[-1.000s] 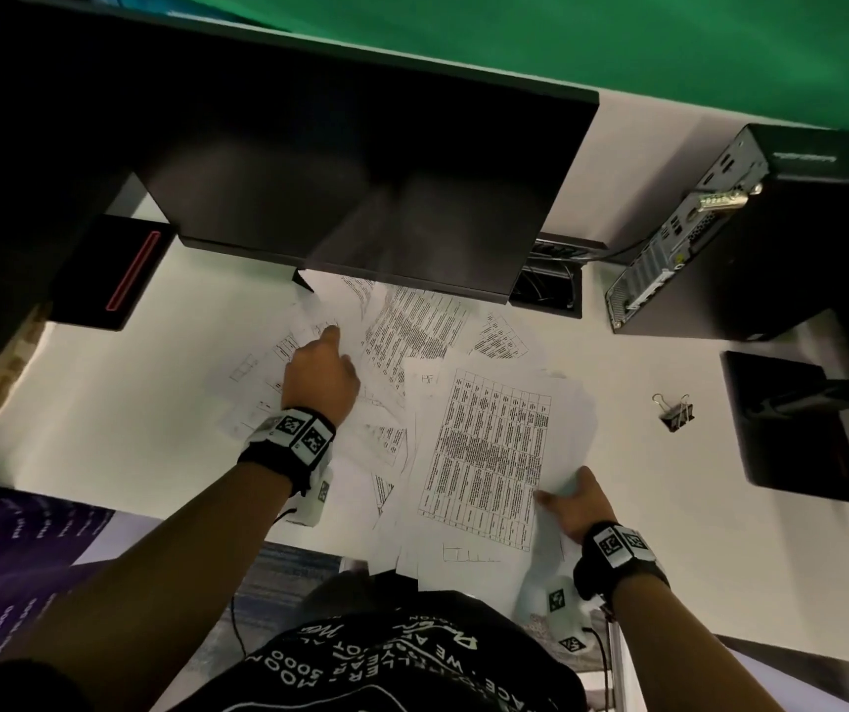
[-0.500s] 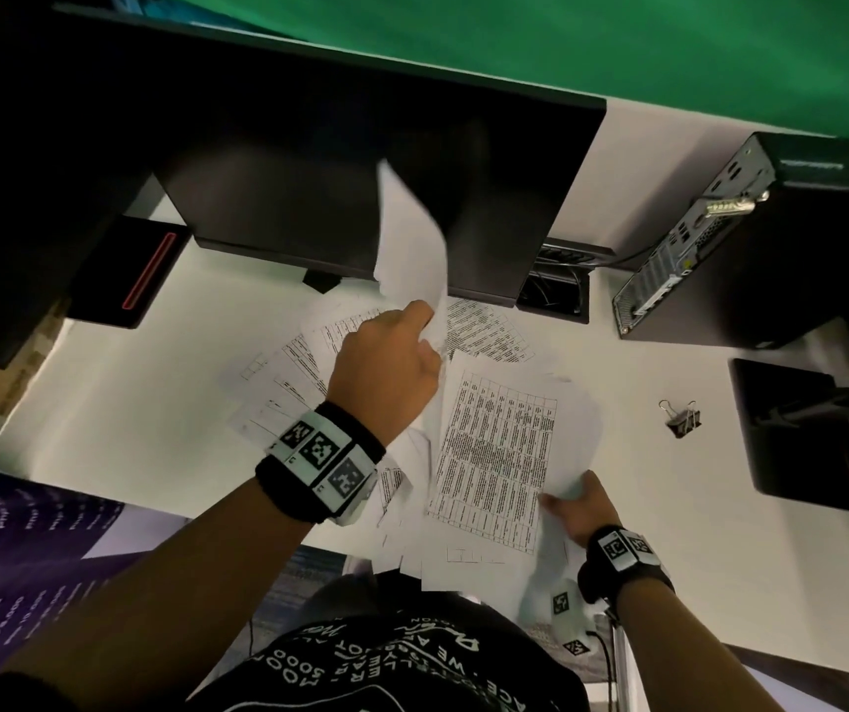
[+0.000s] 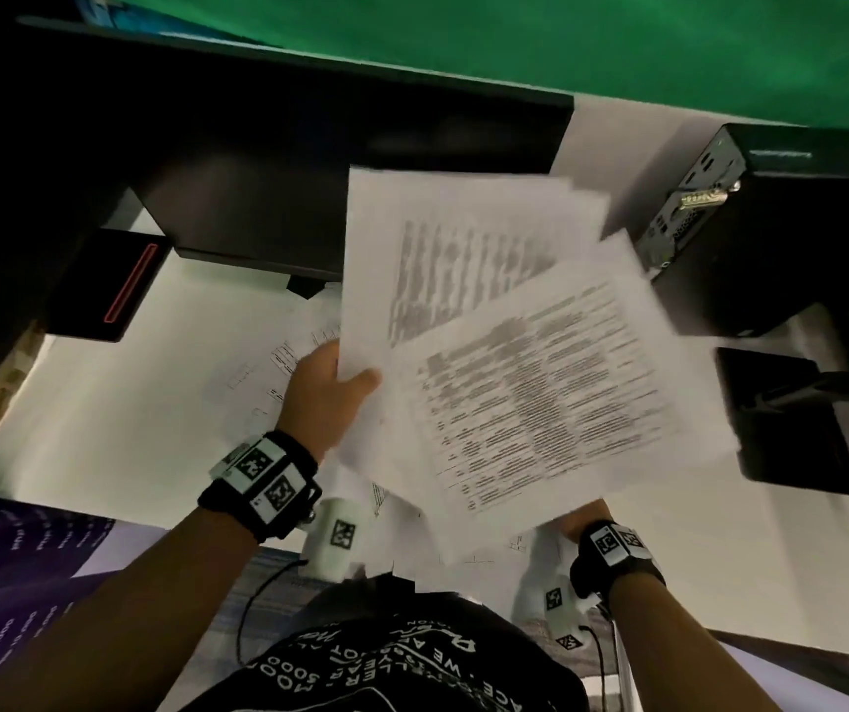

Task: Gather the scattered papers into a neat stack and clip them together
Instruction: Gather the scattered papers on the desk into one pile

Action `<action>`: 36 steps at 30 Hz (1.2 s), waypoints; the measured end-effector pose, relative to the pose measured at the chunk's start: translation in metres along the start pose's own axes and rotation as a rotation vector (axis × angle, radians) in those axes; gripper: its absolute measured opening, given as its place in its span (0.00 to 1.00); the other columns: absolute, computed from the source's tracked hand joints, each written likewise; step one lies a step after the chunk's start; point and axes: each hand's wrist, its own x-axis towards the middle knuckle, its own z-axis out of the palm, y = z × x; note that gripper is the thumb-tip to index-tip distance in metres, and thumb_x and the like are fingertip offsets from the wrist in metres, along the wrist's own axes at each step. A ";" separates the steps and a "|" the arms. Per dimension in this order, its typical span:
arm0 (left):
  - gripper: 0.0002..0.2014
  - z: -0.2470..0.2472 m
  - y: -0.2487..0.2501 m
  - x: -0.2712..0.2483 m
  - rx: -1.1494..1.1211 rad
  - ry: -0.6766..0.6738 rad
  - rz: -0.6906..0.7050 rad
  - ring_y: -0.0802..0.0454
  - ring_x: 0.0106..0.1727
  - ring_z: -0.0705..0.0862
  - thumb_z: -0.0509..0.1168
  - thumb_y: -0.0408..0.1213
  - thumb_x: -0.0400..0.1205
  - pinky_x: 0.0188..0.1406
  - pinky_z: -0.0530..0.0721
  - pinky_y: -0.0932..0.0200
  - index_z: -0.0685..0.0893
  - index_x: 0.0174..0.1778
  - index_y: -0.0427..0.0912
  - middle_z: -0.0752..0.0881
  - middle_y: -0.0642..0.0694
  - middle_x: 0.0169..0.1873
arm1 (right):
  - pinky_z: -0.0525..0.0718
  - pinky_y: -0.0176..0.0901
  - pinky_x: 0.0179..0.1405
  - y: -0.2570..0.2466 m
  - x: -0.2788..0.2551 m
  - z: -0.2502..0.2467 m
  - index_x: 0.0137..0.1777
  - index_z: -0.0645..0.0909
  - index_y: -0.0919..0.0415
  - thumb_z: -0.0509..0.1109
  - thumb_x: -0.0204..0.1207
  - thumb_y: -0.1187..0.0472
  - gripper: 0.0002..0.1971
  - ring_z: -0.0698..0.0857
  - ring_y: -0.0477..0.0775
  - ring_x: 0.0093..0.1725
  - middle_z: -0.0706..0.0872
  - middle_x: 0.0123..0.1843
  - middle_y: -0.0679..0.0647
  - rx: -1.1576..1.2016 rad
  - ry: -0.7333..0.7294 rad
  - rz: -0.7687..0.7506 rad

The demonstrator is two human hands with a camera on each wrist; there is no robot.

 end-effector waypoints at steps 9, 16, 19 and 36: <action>0.30 0.021 -0.122 0.001 0.293 -0.028 -0.481 0.37 0.70 0.77 0.73 0.37 0.78 0.65 0.78 0.52 0.72 0.74 0.32 0.77 0.34 0.72 | 0.69 0.57 0.79 -0.006 -0.002 0.002 0.81 0.66 0.67 0.64 0.82 0.42 0.35 0.72 0.66 0.78 0.73 0.80 0.64 0.566 0.103 -0.062; 0.28 0.048 -0.132 -0.009 0.087 -0.146 -0.496 0.36 0.62 0.83 0.79 0.36 0.71 0.56 0.82 0.49 0.76 0.65 0.39 0.84 0.43 0.54 | 0.80 0.59 0.66 -0.014 -0.014 0.008 0.72 0.65 0.62 0.77 0.71 0.39 0.40 0.79 0.65 0.65 0.77 0.74 0.64 0.340 0.145 -0.078; 0.13 0.047 -0.123 -0.004 0.136 -0.133 -0.459 0.32 0.58 0.84 0.68 0.43 0.81 0.54 0.84 0.45 0.80 0.54 0.37 0.86 0.37 0.52 | 0.79 0.52 0.59 -0.012 -0.010 0.009 0.74 0.63 0.64 0.76 0.76 0.51 0.35 0.79 0.64 0.64 0.77 0.73 0.64 0.249 0.147 -0.079; 0.11 -0.061 -0.030 0.044 0.154 0.043 0.054 0.44 0.45 0.87 0.64 0.25 0.80 0.50 0.83 0.51 0.84 0.51 0.44 0.90 0.45 0.44 | 0.84 0.57 0.56 0.012 -0.028 -0.006 0.63 0.81 0.52 0.68 0.73 0.75 0.23 0.87 0.55 0.53 0.90 0.52 0.52 0.674 0.156 -0.205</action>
